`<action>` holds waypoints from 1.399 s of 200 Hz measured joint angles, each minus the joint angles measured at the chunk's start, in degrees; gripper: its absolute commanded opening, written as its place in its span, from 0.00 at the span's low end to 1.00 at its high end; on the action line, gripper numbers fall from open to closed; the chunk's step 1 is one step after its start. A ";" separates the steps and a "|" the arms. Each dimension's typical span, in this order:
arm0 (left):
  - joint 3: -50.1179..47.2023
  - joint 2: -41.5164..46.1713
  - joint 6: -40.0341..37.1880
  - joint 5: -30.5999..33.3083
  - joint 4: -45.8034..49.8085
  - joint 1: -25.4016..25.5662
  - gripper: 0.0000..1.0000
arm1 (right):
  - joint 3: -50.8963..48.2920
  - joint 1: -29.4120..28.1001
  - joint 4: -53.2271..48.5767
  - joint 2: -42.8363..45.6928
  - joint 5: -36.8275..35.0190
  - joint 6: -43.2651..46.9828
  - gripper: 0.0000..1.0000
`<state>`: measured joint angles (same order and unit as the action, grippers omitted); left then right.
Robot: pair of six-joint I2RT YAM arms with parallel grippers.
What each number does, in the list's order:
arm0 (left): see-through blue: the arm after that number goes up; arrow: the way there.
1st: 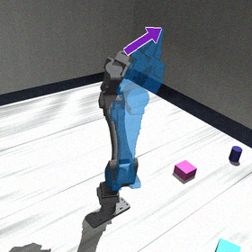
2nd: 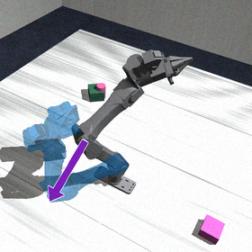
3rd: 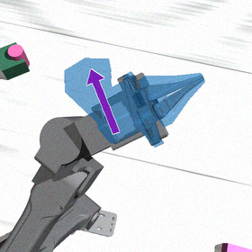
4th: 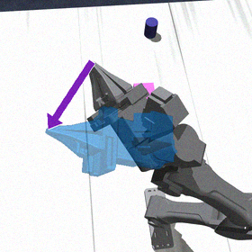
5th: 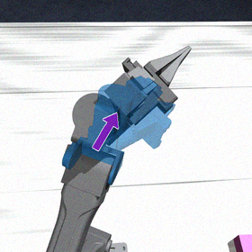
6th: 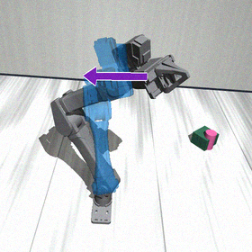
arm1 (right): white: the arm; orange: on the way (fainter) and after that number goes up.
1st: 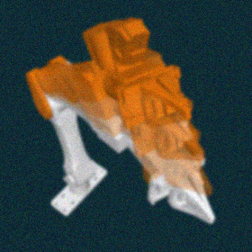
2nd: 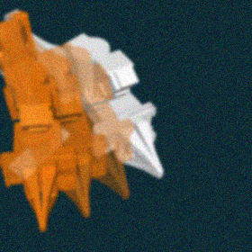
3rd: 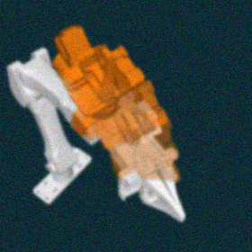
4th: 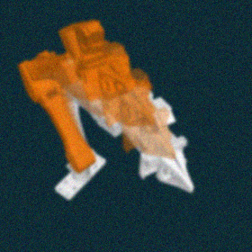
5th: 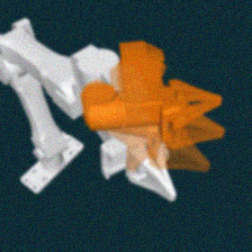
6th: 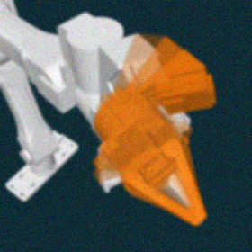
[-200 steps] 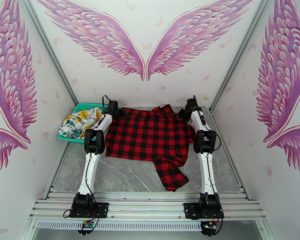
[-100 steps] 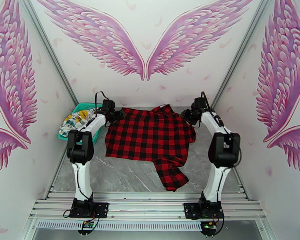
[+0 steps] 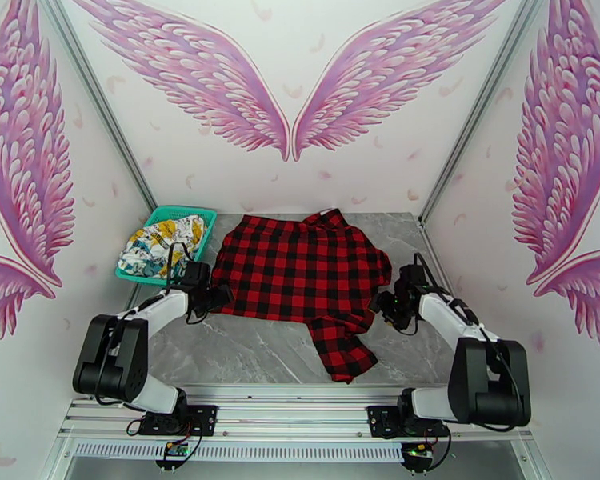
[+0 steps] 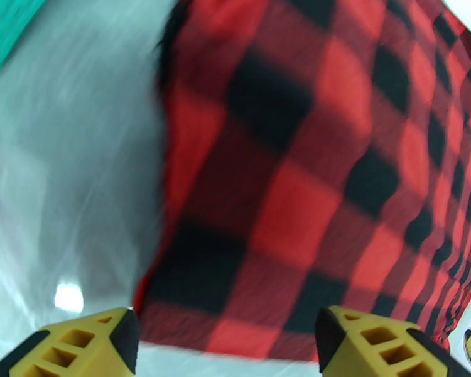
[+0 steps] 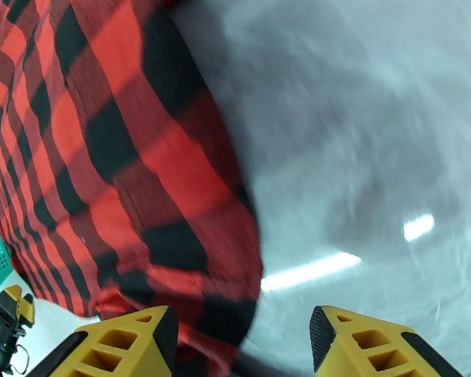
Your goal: Fold and stack the mixed laundry pile
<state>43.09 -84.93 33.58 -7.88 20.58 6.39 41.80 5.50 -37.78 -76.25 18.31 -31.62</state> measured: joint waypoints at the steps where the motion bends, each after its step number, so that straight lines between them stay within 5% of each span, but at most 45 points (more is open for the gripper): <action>1: -0.04 0.11 0.11 0.00 0.00 -0.02 0.85 | -0.15 -0.02 0.04 0.11 0.13 -0.07 0.61; 75: -3.74 -0.57 6.29 -2.67 -7.43 0.15 0.79 | -6.69 -2.95 10.32 -2.97 9.70 -6.80 0.60; 122: -3.72 -2.93 8.24 -2.25 -10.32 0.42 0.56 | -6.69 -3.34 13.79 -5.16 10.84 -8.48 0.46; 173: -3.43 -2.36 6.99 1.01 -7.98 1.77 0.22 | -6.69 -3.43 12.72 -4.04 7.76 -7.58 0.18; 220: -2.62 0.20 5.62 1.99 -6.12 2.08 0.03 | -5.31 -3.43 9.84 -2.71 5.27 -5.88 0.04; 245: -2.43 0.37 5.44 2.25 -5.77 2.14 0.00 | -3.96 -3.43 7.93 -1.57 4.20 -5.03 0.06; 280: -2.34 0.39 5.38 2.51 -5.44 2.29 0.00 | -3.45 -3.41 4.46 1.51 2.99 -3.85 0.43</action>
<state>40.75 -84.53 38.96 -5.37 15.14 8.69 38.35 2.09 -33.32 -74.74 21.30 -35.46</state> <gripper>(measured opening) 0.069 0.367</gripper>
